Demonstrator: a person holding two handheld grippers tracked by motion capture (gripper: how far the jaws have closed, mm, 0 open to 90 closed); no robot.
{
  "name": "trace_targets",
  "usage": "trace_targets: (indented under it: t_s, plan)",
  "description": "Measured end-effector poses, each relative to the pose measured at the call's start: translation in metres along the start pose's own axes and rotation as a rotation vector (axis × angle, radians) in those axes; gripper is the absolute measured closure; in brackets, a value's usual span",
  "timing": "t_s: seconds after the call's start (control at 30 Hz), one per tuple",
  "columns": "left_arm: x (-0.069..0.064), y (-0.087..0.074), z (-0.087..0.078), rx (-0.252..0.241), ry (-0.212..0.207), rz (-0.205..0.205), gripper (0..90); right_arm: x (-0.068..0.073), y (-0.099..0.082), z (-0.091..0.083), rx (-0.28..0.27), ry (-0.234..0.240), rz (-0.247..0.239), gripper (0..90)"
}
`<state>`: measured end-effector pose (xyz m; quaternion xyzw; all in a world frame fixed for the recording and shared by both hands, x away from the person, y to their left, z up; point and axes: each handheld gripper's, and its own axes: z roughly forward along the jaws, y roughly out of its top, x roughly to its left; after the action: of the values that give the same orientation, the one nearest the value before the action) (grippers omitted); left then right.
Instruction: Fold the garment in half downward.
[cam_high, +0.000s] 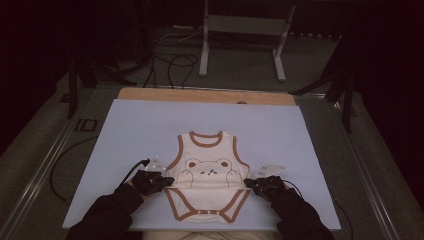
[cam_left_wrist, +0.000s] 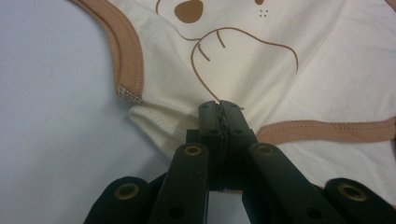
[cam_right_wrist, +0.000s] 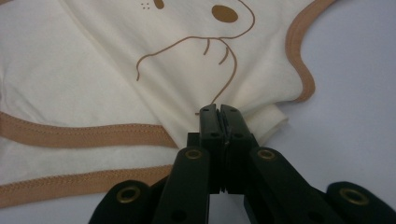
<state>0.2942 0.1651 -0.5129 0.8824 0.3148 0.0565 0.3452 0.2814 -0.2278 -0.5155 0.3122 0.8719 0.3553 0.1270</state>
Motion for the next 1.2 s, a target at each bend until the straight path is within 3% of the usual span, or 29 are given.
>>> trace_targets:
  t_s: [0.07, 0.27, 0.7, 0.87, 1.0, 1.2]
  plan:
    - [-0.001, 0.0, 0.0, 0.002, 0.008, 0.019, 90.0, -0.001, -0.001, 0.0, -0.005, 0.003, 0.0, 89.5]
    - [0.0, 0.0, 0.001, 0.003, 0.007, 0.023, 90.0, -0.001, -0.002, 0.0, -0.012, 0.01, -0.001, 89.1]
    - [0.0, 0.0, 0.001, -0.005, -0.002, 0.006, 89.3, -0.003, -0.001, 0.001, -0.012, 0.023, 0.015, 86.5]
    - [0.0, 0.002, -0.004, -0.033, -0.022, 0.014, 82.2, -0.001, 0.003, -0.003, -0.011, 0.02, 0.03, 78.5]
    - [-0.002, 0.007, -0.012, -0.06, 0.0, 0.023, 71.0, 0.002, 0.008, -0.007, -0.025, 0.025, 0.025, 62.9]
    - [-0.004, 0.014, -0.021, -0.081, 0.002, 0.033, 58.8, 0.005, 0.015, -0.011, -0.056, 0.028, 0.023, 48.6]
